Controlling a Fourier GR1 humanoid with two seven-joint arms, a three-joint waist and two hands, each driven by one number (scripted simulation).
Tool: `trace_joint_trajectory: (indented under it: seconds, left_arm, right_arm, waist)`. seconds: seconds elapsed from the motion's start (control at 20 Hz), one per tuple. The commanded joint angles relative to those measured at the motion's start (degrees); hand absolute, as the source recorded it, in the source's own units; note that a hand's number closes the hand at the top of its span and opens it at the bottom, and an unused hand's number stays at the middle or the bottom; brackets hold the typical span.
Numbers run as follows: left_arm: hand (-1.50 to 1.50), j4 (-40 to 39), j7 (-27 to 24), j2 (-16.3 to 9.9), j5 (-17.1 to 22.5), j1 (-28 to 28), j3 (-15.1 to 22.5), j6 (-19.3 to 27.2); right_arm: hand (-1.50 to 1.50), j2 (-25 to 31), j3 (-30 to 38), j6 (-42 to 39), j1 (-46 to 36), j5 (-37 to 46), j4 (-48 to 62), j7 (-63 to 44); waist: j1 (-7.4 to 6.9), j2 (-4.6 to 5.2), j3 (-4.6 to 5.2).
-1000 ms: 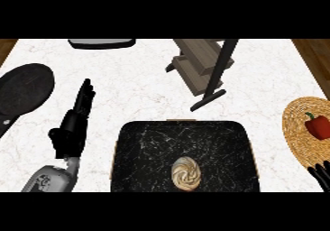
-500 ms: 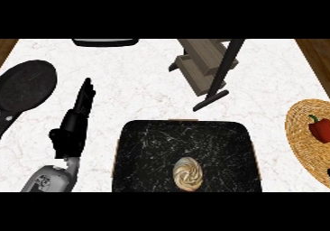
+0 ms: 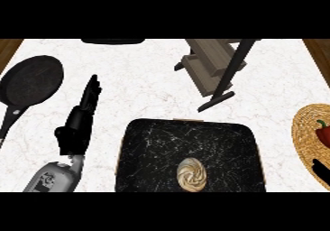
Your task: Pick the cupcake from the tray and place it in the tiered basket
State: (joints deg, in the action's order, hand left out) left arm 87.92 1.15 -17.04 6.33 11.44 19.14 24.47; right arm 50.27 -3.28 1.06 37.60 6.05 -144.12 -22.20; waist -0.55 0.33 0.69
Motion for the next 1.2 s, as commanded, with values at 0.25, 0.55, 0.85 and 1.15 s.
trace_joint_trajectory:
  seconds: [0.25, 0.55, 0.85, 1.15]
  left_arm:
    - [0.00, -0.6, 0.3, 1.3, -0.5, 1.5, 0.6, -0.4]
    - [0.00, -2.2, 0.0, 3.4, -1.7, 1.4, 1.8, 0.6]
    - [0.00, -2.1, -1.5, 1.7, -0.2, 1.0, -1.1, -1.3]
    - [0.00, -2.3, 0.9, 3.4, -2.4, 1.4, 0.6, 0.4]
  right_arm:
    - [-1.50, 8.2, -9.7, -0.9, -10.3, 6.0, -12.1, -24.3]
    - [-1.50, 10.5, -16.9, -1.2, -21.5, 4.5, -11.9, -37.5]
    - [-1.50, 8.3, -27.2, -1.1, -33.5, 8.9, -7.4, -47.2]
    - [-1.50, 7.1, -34.7, -3.2, -43.4, 9.0, -4.6, -53.4]
  waist:
    - [-1.26, -0.01, -0.07]
    - [-1.18, -0.19, -0.06]
    - [-0.86, -0.37, -0.29]
    - [-0.31, -0.61, -0.30]
